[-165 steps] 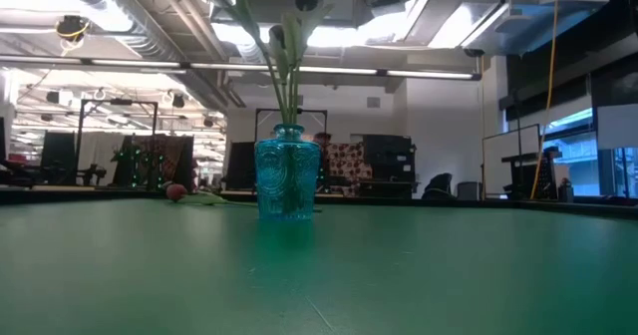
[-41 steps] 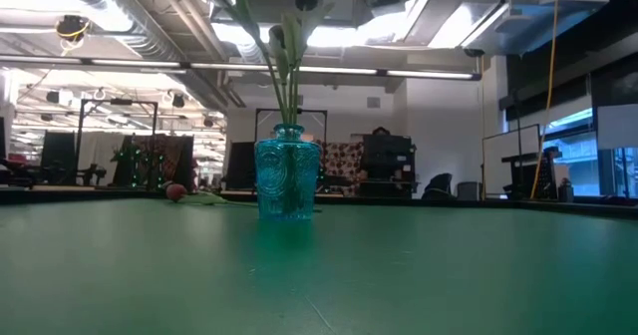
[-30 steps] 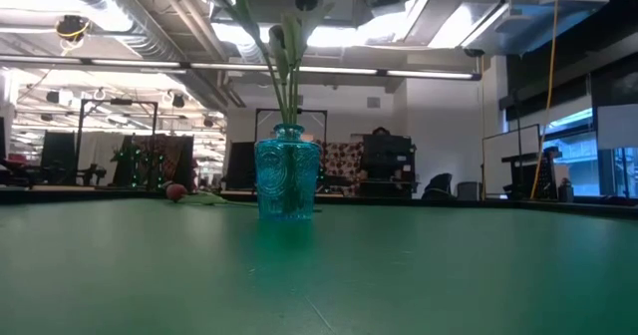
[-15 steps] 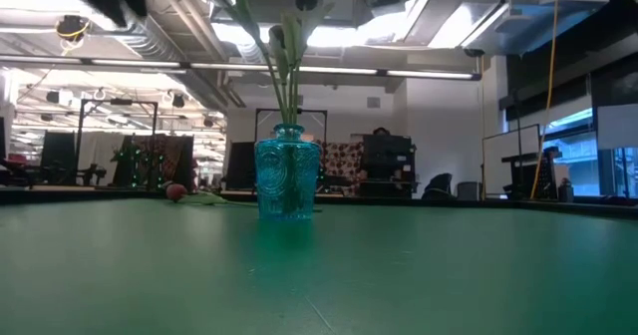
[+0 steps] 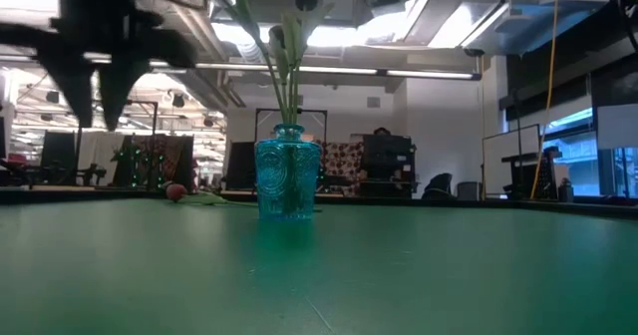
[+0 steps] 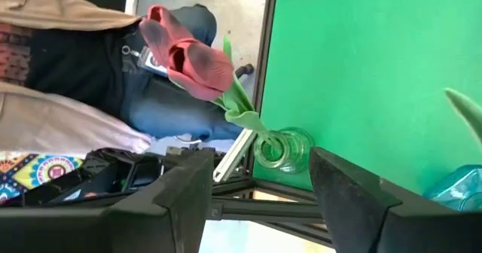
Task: Sort flowers into vase by color
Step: Put the dark red flower into the green vase
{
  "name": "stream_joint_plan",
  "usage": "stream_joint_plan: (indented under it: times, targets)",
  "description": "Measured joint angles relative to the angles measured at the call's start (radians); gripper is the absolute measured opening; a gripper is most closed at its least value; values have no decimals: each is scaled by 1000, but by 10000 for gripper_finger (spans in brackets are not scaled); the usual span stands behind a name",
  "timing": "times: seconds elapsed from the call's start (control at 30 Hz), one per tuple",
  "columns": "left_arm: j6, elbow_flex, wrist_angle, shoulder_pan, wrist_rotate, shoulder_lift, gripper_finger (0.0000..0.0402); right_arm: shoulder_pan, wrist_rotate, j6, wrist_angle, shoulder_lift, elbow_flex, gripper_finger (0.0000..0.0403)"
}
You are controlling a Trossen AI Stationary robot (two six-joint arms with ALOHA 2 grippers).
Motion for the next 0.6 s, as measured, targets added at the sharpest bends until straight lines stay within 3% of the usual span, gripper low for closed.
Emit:
stream_joint_plan:
  times: [0.3,0.43,0.6]
  targets:
    - [-136,-340,217,46,154,-209,110,0,3,8,0,14,0,218]
    - [-242,-403,289,145,24,-235,110,0,20,-23,0,13,0,218]
    - [-228,-412,361,336,-118,-236,110,-1,51,-40,-3,10,0,218]
